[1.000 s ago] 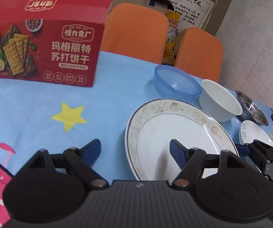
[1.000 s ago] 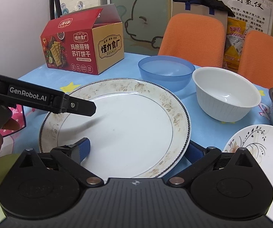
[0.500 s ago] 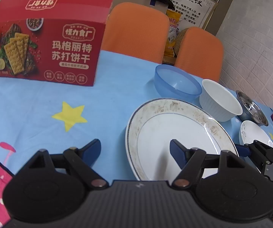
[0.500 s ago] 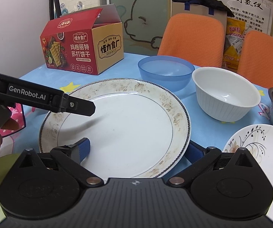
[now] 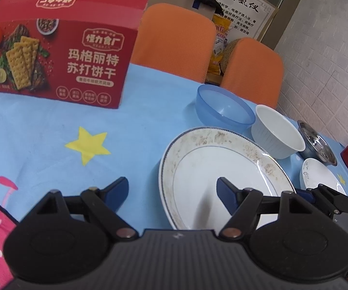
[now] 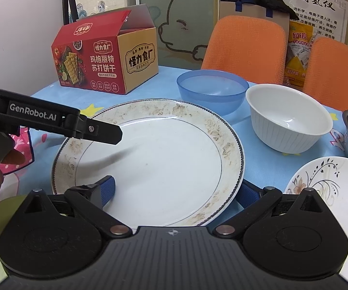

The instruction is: Organize plates and bowls

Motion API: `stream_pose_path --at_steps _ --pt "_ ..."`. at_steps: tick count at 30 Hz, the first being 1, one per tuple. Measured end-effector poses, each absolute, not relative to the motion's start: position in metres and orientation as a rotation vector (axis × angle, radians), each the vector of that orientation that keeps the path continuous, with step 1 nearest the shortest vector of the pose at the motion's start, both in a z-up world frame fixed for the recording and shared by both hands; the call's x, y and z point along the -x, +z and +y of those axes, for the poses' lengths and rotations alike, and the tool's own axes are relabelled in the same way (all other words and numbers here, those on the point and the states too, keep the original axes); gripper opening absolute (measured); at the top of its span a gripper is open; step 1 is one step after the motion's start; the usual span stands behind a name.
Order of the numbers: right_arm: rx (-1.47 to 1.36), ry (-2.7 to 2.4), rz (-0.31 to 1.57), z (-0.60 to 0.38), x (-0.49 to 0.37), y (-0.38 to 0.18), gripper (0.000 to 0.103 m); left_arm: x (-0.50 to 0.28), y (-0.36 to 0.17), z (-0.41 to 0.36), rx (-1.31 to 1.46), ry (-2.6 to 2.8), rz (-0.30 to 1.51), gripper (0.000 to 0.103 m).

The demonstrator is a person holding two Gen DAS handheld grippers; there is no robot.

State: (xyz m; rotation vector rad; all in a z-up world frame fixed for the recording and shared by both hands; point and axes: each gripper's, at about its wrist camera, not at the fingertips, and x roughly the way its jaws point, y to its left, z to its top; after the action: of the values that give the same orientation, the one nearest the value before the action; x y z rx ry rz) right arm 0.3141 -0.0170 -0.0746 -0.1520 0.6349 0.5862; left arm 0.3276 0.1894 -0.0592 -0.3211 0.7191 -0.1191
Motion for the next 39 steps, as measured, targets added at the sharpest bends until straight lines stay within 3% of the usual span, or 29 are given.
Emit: stream_pose_path --at_steps 19,22,27,39 --pt "0.137 0.570 0.639 -0.021 -0.322 -0.073 0.103 -0.340 -0.061 0.150 0.093 -0.087 0.751 0.064" --pt "0.138 0.571 0.634 -0.021 -0.322 -0.073 0.103 -0.343 -0.061 0.146 0.103 -0.100 0.750 0.056" --pt "0.119 0.540 0.646 -0.020 -0.319 -0.071 0.103 -0.345 -0.057 0.144 0.138 -0.051 0.790 0.053" --pt "0.098 0.497 0.579 -0.023 -0.310 -0.045 0.103 -0.342 -0.032 0.146 0.176 -0.063 0.759 0.053"
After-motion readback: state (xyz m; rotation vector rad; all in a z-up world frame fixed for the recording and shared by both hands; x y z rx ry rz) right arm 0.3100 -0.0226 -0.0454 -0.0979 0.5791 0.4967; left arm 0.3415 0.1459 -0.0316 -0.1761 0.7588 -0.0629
